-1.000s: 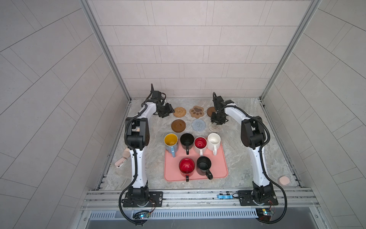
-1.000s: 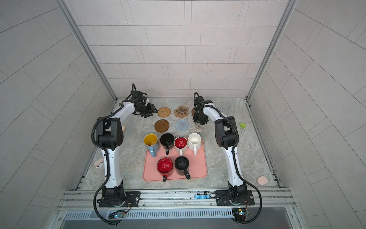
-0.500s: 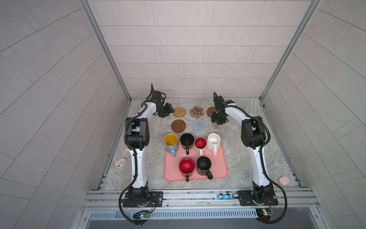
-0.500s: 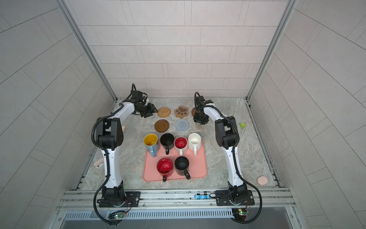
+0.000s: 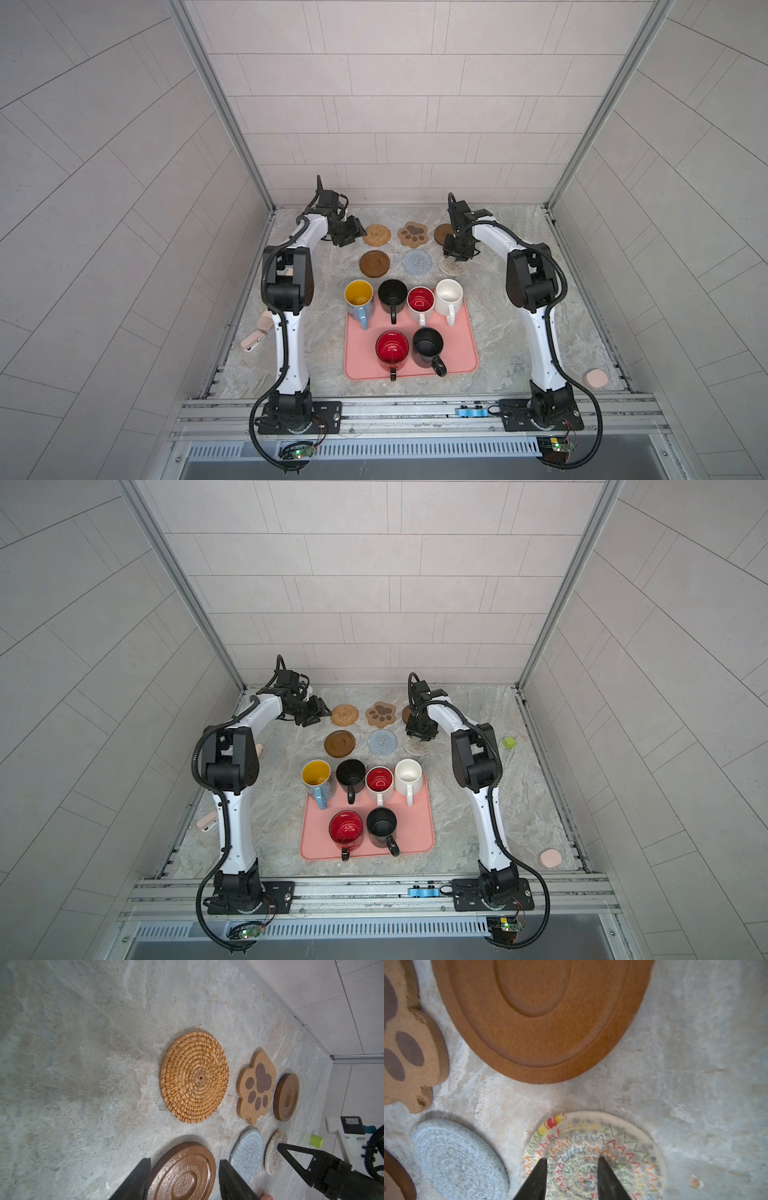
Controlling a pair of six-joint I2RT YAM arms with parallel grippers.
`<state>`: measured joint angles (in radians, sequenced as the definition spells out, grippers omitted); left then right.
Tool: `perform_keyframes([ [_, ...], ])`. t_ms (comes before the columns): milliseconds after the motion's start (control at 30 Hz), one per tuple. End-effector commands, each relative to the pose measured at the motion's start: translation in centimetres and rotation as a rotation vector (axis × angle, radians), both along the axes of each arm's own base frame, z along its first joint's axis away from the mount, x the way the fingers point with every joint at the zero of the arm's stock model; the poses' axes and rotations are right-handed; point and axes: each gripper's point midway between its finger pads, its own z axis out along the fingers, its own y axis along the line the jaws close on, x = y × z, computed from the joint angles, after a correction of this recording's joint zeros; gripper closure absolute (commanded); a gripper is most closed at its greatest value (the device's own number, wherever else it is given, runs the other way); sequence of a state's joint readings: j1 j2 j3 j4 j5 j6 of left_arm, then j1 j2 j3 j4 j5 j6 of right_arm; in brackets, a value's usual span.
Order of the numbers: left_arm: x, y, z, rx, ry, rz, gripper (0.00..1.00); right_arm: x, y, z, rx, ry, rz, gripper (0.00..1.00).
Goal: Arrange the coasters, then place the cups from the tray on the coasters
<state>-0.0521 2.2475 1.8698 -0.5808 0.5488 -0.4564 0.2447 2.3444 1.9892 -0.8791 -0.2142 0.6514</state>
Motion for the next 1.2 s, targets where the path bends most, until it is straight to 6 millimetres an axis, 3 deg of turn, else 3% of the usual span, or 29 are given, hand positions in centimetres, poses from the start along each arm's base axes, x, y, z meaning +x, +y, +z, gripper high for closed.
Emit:
perform_keyframes([
  [0, 0.4, 0.3, 2.7, -0.004, -0.051, 0.011, 0.40, -0.7, -0.8, -1.3, -0.017, 0.046, -0.006, 0.56],
  [700, 0.6, 0.2, 3.6, -0.014, -0.075, 0.013, 0.40, 0.7, -0.1, 3.7, 0.016, -0.059, 0.050, 0.53],
  [967, 0.6, 0.3, 3.9, -0.012, -0.081, 0.012, 0.40, 1.9, 1.2, 4.9, 0.069, -0.107, 0.070, 0.53],
  [1167, 0.7, 0.2, 4.1, -0.011, -0.086, 0.013, 0.40, 2.9, 3.2, 4.6, 0.121, -0.119, 0.109, 0.53],
])
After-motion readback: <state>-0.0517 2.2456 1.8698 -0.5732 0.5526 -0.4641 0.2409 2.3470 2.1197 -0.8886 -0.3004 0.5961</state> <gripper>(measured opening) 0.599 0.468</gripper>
